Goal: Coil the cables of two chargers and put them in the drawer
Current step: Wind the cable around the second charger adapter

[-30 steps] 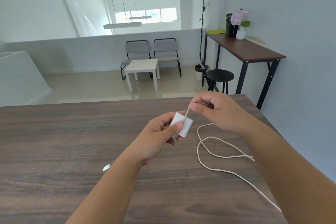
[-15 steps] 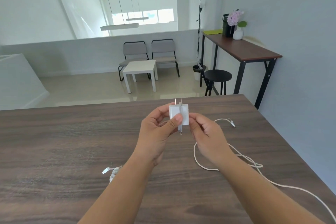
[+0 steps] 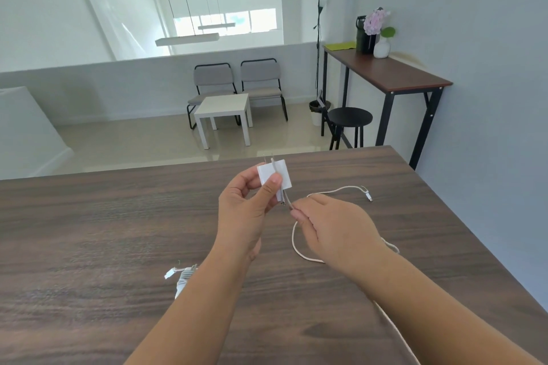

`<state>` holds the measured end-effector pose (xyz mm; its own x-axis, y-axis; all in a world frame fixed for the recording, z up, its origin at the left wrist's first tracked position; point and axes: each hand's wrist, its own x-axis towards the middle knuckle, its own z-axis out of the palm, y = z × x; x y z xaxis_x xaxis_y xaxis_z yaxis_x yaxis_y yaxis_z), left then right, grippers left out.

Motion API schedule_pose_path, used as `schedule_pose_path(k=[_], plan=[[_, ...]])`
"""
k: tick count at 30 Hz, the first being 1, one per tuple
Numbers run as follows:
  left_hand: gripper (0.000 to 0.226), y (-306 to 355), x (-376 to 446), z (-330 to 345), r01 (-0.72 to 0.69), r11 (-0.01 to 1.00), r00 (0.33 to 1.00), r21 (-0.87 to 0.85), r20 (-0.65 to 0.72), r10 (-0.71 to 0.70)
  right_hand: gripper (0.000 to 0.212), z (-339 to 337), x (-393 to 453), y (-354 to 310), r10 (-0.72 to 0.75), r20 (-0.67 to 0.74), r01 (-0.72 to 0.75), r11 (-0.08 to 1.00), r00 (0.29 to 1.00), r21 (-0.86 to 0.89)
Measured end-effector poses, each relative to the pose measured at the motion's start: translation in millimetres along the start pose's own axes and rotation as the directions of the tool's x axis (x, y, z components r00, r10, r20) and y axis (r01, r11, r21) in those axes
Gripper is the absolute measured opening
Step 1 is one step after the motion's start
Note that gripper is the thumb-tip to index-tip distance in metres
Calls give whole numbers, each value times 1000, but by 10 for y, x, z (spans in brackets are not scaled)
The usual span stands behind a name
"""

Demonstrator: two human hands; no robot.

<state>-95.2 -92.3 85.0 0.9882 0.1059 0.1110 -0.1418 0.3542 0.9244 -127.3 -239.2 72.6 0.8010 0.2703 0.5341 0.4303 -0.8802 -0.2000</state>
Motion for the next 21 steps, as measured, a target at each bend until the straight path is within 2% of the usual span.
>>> schedule_pose_path(k=[2,4,5,9,11,17,21], plan=[[32,-28,-7,-45,-52,977,998,207,-9,55,56,-117,24,-38,-26,95,27,1000,995,-14],[35,-59,-27,-106,-141,882,990,450,47,135,43,-264,78,-26,-58,188,61,998,980,-8],[37,-71,-45,-126,-176,845,984,506,87,153,35,-345,122,-7,-69,237,71,997,969,1],[42,-102,-108,-140,-267,784,960,560,227,165,22,-650,301,123,-124,275,118,992,954,37],[41,-104,-112,-139,-265,784,957,562,256,140,17,-740,379,191,-134,277,116,990,951,81],[37,-55,-100,-172,-250,833,929,493,364,63,10,-834,465,351,-15,265,-69,950,964,306],[38,8,-123,-181,-226,877,902,424,432,24,10,-719,476,458,-13,269,-133,845,963,518]])
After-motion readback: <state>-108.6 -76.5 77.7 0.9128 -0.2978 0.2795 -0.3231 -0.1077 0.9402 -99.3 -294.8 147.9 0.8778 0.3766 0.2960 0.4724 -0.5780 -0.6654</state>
